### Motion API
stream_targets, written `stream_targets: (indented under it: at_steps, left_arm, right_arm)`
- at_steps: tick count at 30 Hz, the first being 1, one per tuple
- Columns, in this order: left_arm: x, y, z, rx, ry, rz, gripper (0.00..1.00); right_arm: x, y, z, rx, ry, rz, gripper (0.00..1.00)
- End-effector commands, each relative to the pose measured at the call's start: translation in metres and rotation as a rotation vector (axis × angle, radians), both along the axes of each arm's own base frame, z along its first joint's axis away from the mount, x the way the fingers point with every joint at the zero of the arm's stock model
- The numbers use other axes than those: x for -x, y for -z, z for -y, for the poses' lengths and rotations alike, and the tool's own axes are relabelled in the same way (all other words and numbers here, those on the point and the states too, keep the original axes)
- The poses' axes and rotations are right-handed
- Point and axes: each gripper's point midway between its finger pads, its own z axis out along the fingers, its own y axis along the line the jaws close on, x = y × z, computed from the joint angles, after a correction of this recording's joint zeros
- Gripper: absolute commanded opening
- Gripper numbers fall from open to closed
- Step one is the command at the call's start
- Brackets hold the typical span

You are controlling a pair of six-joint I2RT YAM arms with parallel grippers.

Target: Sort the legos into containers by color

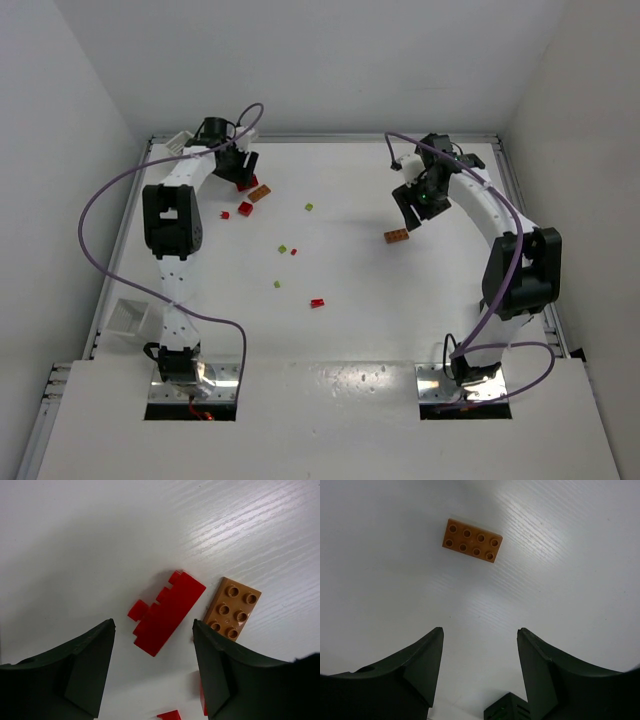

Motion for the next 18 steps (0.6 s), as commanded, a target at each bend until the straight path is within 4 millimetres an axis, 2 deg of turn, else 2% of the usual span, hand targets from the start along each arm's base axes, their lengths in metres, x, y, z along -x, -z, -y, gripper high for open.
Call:
stream_targets:
  at_steps: [1,5,7,8,9,10,11,12,13,16,17,18]
  left_arm:
    - [-0.004,-0.004,0.0,0.001,0.023,0.016,0.69]
    - [-0.002,-0.001,0.001,0.009,0.029,0.006,0.6]
    - [0.004,0.007,0.003,0.018,0.035,-0.017,0.51]
    - [0.003,0.002,0.003,0.013,0.042,-0.005,0.47]
    - [0.005,0.0,0.005,0.024,0.05,-0.005,0.38]
    - [0.009,0.004,0.008,0.036,0.058,-0.017,0.34]
    - [0.008,-0.003,0.007,0.031,0.066,-0.003,0.3]
    - [0.012,0.001,0.011,0.049,0.078,-0.016,0.22]
    - [0.014,-0.007,0.013,0.058,0.084,-0.007,0.18]
    - [0.024,-0.019,0.022,0.102,0.126,-0.001,0.12]
    - [0.026,-0.038,0.026,0.116,0.139,0.03,0.12]
    - [0.028,-0.047,0.029,0.128,0.159,0.046,0.12]
  right_arm:
    - [-0.008,-0.011,-0.004,-0.02,-0.008,0.033,0.61]
    - [-0.011,-0.011,-0.004,-0.021,-0.008,0.035,0.61]
    - [-0.011,-0.011,-0.004,-0.021,-0.008,0.035,0.61]
    - [-0.013,-0.011,-0.007,-0.032,-0.012,0.035,0.61]
    - [-0.013,-0.013,-0.01,-0.049,-0.019,0.032,0.61]
    - [-0.013,-0.013,-0.011,-0.052,-0.01,0.03,0.61]
    - [-0.014,-0.017,-0.016,-0.08,-0.021,0.035,0.61]
    - [-0.013,-0.017,-0.019,-0.096,-0.027,0.032,0.61]
    - [-0.013,-0.017,-0.022,-0.114,-0.022,0.027,0.6]
    - [-0.014,-0.035,-0.036,-0.19,-0.044,0.043,0.6]
    - [-0.014,-0.045,-0.043,-0.235,-0.055,0.056,0.6]
    - [-0.023,-0.055,-0.045,-0.268,-0.047,0.108,0.6]
